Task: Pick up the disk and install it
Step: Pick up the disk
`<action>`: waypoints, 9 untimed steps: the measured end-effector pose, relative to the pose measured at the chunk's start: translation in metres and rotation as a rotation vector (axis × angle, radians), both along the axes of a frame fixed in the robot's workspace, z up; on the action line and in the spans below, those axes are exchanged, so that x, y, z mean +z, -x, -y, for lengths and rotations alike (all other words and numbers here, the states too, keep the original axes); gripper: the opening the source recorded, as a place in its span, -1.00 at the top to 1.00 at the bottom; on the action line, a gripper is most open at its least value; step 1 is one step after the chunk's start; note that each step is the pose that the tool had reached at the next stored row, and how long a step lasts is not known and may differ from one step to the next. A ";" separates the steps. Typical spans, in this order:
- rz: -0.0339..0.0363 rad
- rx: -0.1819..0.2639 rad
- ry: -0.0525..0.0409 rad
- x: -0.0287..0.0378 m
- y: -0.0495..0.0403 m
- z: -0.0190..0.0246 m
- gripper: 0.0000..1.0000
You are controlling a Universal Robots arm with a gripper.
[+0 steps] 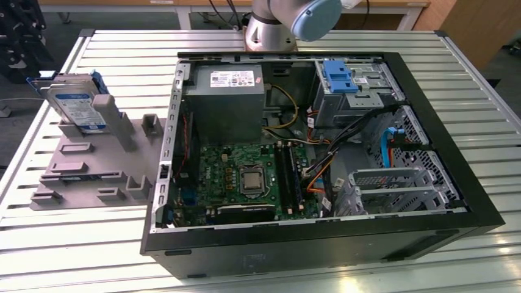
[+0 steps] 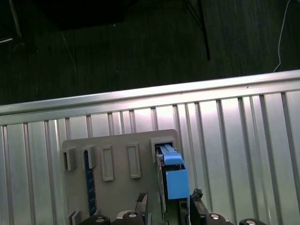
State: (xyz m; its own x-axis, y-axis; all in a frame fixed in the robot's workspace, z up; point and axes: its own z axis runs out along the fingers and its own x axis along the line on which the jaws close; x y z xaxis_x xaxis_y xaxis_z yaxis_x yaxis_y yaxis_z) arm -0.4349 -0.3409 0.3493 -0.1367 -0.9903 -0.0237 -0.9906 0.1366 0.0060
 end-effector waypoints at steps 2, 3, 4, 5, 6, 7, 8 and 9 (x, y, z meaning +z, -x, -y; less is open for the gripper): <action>0.0001 0.000 0.0000 -0.0002 0.0005 -0.0001 0.05; 0.0000 0.000 0.0000 -0.0002 0.0007 -0.0002 0.05; 0.0000 0.000 0.0000 -0.0003 0.0009 -0.0002 0.05; 0.0000 0.000 0.0000 -0.0003 0.0011 -0.0003 0.05; 0.0000 0.000 0.0000 -0.0004 0.0014 -0.0004 0.05; 0.0000 0.000 0.0000 -0.0004 0.0016 -0.0004 0.05; 0.0000 0.000 0.0000 -0.0005 0.0018 -0.0005 0.05; 0.0000 0.000 0.0000 -0.0005 0.0021 -0.0005 0.05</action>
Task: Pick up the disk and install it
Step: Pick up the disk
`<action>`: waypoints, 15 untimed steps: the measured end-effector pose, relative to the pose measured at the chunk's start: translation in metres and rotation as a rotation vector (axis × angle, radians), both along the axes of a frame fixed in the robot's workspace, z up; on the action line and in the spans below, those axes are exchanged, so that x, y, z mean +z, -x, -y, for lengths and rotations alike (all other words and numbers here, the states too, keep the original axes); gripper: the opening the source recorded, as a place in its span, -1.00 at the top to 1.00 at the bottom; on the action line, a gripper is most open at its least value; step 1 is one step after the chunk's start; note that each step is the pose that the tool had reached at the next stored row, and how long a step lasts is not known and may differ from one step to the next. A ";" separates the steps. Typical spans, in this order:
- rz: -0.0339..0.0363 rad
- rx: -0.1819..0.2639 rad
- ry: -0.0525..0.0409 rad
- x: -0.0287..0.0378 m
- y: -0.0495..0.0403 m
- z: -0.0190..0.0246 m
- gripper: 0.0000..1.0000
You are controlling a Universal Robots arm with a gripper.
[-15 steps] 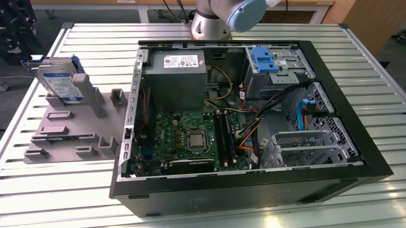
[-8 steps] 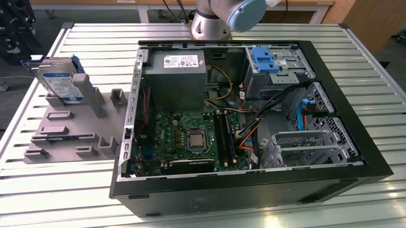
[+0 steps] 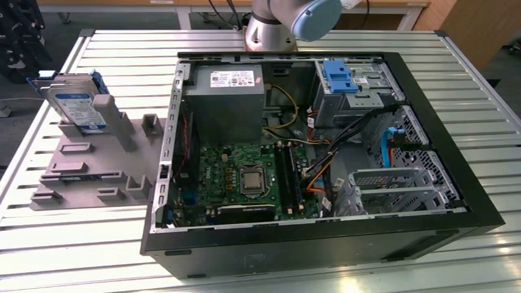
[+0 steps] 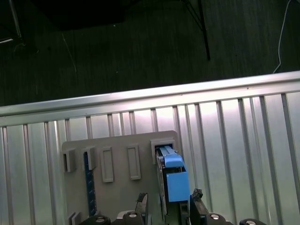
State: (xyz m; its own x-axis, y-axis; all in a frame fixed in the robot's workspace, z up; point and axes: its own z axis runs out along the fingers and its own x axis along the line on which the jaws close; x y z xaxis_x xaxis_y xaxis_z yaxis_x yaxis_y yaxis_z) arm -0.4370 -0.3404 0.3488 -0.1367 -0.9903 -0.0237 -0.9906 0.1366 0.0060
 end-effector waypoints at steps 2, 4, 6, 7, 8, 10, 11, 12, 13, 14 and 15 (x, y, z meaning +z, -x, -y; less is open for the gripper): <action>0.0000 0.000 0.0000 -0.0001 0.0005 -0.0001 0.05; 0.0000 0.000 0.0000 -0.0003 0.0010 -0.0003 0.05; 0.0000 0.000 0.0000 -0.0004 0.0014 -0.0004 0.05; 0.0000 0.000 0.0000 -0.0004 0.0017 -0.0004 0.05; 0.0000 0.000 0.0000 -0.0005 0.0019 -0.0005 0.05; 0.0000 0.000 0.0000 -0.0006 0.0023 -0.0006 0.05; 0.0000 0.000 0.0000 -0.0007 0.0026 -0.0007 0.05; 0.0000 0.000 0.0000 -0.0008 0.0028 -0.0007 0.05; 0.0001 0.000 0.0000 -0.0008 0.0030 -0.0008 0.05; 0.0000 0.000 -0.0001 -0.0009 0.0033 -0.0009 0.05; 0.0000 0.000 0.0000 -0.0009 0.0035 -0.0009 0.05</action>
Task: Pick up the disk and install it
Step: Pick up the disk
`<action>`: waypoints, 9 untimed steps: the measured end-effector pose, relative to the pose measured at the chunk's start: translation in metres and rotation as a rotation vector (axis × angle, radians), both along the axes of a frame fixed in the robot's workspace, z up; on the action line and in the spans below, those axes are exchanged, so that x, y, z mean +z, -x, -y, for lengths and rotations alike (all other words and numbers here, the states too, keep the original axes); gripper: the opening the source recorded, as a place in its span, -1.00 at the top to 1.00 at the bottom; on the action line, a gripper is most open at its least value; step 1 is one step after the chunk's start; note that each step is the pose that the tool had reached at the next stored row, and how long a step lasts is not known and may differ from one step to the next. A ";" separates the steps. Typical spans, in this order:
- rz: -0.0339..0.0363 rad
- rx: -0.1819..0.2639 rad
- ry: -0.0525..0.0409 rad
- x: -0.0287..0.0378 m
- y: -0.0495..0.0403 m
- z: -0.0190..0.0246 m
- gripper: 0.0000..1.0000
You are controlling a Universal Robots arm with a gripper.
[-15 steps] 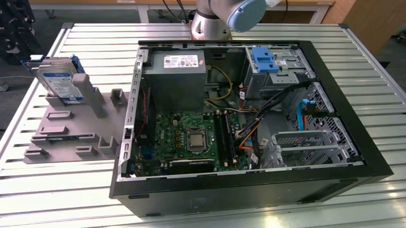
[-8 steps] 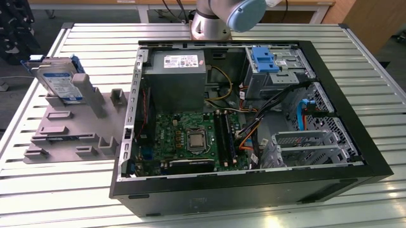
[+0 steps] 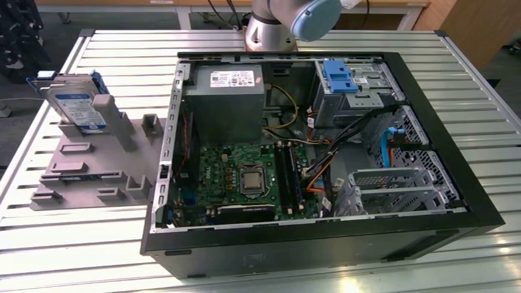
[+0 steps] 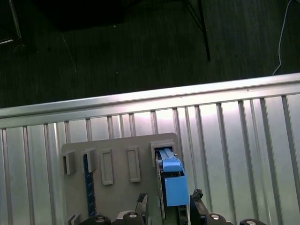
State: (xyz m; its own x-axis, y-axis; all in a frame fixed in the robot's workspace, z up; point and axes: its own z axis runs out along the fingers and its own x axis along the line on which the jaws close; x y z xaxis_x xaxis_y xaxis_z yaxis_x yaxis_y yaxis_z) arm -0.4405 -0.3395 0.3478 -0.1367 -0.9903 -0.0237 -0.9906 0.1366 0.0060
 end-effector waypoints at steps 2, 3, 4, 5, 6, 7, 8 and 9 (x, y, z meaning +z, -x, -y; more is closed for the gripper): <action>0.0000 0.000 0.0000 -0.0001 0.0005 -0.0001 0.05; 0.0000 0.000 0.0000 -0.0002 0.0007 -0.0002 0.05; 0.0000 0.000 0.0000 -0.0002 0.0009 -0.0002 0.05; 0.0000 0.000 0.0000 -0.0003 0.0012 -0.0003 0.05; 0.0000 0.000 0.0000 -0.0004 0.0014 -0.0004 0.05; 0.0000 0.000 0.0000 -0.0004 0.0016 -0.0004 0.05; 0.0000 0.000 0.0000 -0.0005 0.0018 -0.0005 0.05; 0.0000 0.000 0.0000 -0.0006 0.0021 -0.0005 0.05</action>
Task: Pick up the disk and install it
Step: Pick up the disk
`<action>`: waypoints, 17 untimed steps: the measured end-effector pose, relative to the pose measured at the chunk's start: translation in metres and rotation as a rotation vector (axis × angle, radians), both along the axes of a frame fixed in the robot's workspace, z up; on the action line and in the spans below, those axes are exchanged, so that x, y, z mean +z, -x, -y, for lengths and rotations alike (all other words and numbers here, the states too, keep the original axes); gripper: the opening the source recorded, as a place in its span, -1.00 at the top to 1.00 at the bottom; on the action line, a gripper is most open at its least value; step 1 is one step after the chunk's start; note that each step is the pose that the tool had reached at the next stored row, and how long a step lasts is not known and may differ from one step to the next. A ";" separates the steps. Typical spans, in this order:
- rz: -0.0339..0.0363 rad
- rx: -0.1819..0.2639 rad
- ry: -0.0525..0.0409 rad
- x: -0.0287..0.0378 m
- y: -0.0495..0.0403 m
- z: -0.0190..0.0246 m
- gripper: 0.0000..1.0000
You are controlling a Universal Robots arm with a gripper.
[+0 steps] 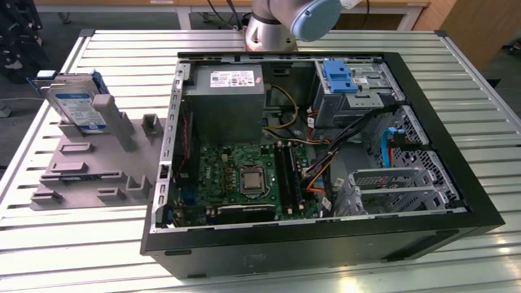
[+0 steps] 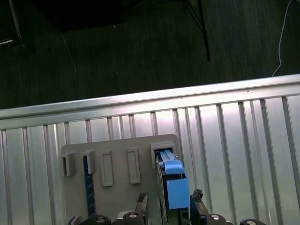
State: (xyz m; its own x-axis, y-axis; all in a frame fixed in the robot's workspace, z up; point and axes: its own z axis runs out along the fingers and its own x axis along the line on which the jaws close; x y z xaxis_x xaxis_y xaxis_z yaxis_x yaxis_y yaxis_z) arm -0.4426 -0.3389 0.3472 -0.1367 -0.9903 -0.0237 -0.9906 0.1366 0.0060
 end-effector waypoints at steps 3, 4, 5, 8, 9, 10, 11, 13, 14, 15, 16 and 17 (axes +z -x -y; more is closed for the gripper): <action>0.0000 0.000 0.0000 -0.0002 0.0007 -0.0002 0.05; 0.0000 0.000 0.0000 -0.0002 0.0009 -0.0003 0.05; 0.0000 0.000 0.0000 -0.0003 0.0012 -0.0003 0.05; 0.0000 0.000 0.0000 -0.0007 0.0026 -0.0007 0.05; 0.0000 0.000 0.0000 -0.0007 0.0028 -0.0007 0.05; 0.0000 0.000 0.0000 -0.0008 0.0030 -0.0008 0.05; 0.0001 0.000 0.0000 -0.0009 0.0032 -0.0009 0.05; 0.0000 0.000 0.0000 -0.0010 0.0037 -0.0010 0.05; 0.0000 0.000 0.0000 -0.0010 0.0039 -0.0010 0.05; 0.0000 0.000 0.0000 -0.0011 0.0042 -0.0011 0.05; 0.0000 0.000 0.0000 -0.0011 0.0044 -0.0012 0.05; 0.0000 0.000 0.0000 -0.0012 0.0046 -0.0012 0.05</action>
State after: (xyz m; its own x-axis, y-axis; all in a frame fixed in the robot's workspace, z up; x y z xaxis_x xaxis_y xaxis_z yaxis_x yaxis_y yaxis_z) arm -0.4472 -0.3377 0.3460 -0.1367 -0.9903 -0.0237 -0.9906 0.1366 0.0060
